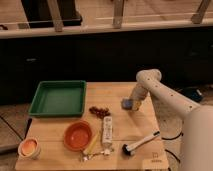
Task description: Wipe tray with sponge
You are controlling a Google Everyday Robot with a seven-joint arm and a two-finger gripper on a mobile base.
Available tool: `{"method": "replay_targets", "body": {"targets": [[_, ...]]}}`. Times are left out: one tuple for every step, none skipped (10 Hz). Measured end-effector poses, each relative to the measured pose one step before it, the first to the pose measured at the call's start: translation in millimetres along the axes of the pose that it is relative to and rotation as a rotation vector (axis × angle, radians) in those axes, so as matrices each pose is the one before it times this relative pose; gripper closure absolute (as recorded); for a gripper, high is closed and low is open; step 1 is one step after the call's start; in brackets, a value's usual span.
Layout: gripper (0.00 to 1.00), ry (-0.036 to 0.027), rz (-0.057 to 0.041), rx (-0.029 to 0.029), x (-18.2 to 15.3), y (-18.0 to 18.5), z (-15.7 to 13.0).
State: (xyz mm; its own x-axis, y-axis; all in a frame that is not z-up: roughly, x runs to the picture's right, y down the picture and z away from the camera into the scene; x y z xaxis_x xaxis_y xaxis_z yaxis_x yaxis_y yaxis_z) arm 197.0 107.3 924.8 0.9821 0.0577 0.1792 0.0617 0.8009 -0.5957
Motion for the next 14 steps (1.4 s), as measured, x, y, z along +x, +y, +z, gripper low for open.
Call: {"method": "replay_targets", "body": {"targets": [[0.54, 0.00023, 0.00348, -0.00304, 0.7, 0.79, 1.01], [0.58, 0.00048, 0.00068, -0.00108, 0.25, 1.34, 0.94], [0.69, 0.00205, -0.00273, 0.00803, 1.41, 1.27, -0.76], [0.81, 0.00792, -0.00286, 0.00718, 3.95, 1.47, -6.05], [0.89, 0.00082, -0.00081, 0.00287, 0.6, 0.73, -9.07], [0.95, -0.00131, -0.00464, 0.00769, -2.2, -1.26, -10.79], [0.97, -0.00218, -0.00535, 0.00863, -3.09, -1.53, -11.98], [0.97, 0.002, -0.00182, -0.00042, 0.57, 1.43, -2.96], [0.97, 0.00304, -0.00855, 0.00288, 0.29, 1.76, -2.25], [0.97, 0.00121, -0.00863, 0.00559, -2.56, -0.48, -4.38], [0.97, 0.00091, -0.01138, 0.0098, -6.17, -2.56, -10.1], [0.97, 0.00053, -0.00754, 0.00509, -4.99, -0.82, -11.04], [0.97, 0.00078, -0.00518, 0.00513, -2.71, -0.35, -7.86], [0.97, 0.0013, -0.0065, 0.00247, -2.68, 0.34, -5.1]]}}
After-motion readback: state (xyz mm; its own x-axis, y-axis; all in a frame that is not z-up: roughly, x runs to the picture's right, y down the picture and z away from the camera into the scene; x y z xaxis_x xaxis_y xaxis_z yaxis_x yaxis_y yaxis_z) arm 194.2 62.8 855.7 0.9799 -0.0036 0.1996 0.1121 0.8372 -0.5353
